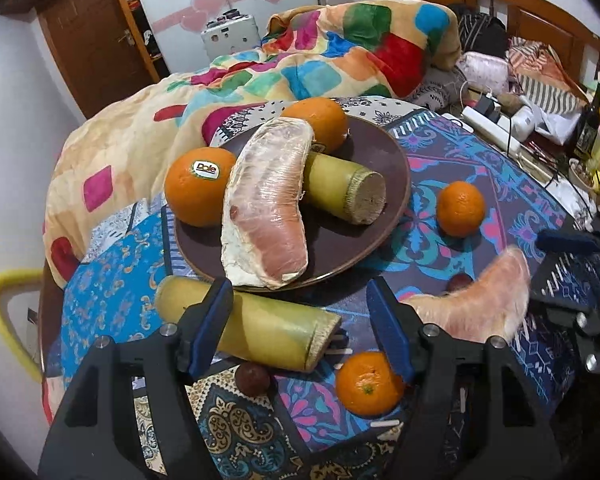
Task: Organize fruits
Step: 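Grasp a second pomelo segment with the right tool and lift it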
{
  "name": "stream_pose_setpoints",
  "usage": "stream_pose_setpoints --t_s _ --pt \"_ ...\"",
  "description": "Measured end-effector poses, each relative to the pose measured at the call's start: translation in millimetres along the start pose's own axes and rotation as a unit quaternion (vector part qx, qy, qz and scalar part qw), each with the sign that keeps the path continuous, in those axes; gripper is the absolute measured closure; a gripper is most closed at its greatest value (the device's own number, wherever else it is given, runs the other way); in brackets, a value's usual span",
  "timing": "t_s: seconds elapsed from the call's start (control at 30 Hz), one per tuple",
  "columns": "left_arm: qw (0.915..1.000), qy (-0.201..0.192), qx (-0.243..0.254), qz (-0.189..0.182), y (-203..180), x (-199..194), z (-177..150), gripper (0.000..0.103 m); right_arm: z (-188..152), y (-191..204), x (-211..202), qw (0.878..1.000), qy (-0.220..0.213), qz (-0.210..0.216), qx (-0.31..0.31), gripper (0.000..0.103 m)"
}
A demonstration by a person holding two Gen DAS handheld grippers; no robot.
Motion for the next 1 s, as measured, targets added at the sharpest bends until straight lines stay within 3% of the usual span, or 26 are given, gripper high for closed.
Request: stream_pose_setpoints --t_s 0.43,0.77,1.0 --pt "0.9979 0.000 0.051 -0.040 -42 -23 -22 0.034 22 -23 10 0.999 0.000 -0.019 0.039 0.054" --pt "0.9980 -0.027 -0.003 -0.057 -41 -35 -33 0.034 28 -15 -5 0.999 -0.008 -0.001 0.043 0.054" --pt "0.9952 -0.060 -0.056 -0.053 -9 -61 -51 0.034 26 16 -24 0.999 -0.025 0.018 0.026 0.044"
Point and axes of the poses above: each gripper's, at about its wrist camera, not at the fingertips, and x roughly the way its jaws point, y to its left, z to its top, the point moved 6 cm from there along x, roughly the way its jaws point, and after that the axes turned 12 degrees about y, right-handed, at the moved point
